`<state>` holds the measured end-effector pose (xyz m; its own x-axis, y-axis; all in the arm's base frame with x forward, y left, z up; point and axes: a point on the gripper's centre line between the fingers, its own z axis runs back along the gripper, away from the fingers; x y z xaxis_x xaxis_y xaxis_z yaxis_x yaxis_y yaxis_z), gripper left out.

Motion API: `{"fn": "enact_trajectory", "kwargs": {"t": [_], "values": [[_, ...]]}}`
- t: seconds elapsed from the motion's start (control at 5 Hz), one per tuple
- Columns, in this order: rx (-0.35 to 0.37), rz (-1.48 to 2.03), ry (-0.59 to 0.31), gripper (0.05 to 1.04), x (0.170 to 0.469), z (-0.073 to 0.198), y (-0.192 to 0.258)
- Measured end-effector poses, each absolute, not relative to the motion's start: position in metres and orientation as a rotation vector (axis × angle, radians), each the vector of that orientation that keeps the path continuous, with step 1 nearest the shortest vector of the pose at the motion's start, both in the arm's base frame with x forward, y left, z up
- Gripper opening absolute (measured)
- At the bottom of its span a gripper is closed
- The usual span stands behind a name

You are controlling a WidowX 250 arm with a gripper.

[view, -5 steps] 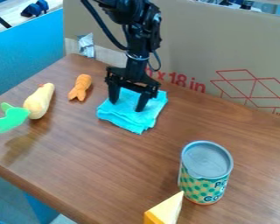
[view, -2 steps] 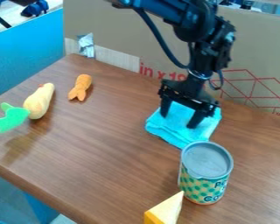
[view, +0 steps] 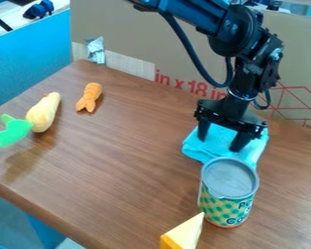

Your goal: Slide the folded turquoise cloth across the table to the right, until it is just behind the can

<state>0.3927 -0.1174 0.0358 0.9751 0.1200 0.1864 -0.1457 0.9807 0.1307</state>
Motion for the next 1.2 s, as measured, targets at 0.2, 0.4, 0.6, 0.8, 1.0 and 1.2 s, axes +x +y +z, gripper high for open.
{"fn": "enact_trajectory", "kwargs": {"t": [0.2,0.4,0.6,0.8,1.0,1.2], "values": [[0.079,0.179,-0.184,1.001,0.386,0.035,-0.125],[0.076,0.239,-0.172,1.001,0.372,0.038,-0.111],[0.087,0.323,-0.238,1.0,0.373,0.066,-0.072],[0.14,0.405,-0.331,1.0,0.387,0.081,-0.034],[0.122,0.406,-0.338,1.0,0.402,0.106,-0.008],[0.219,0.165,-0.134,1.0,0.376,0.108,0.011]]}}
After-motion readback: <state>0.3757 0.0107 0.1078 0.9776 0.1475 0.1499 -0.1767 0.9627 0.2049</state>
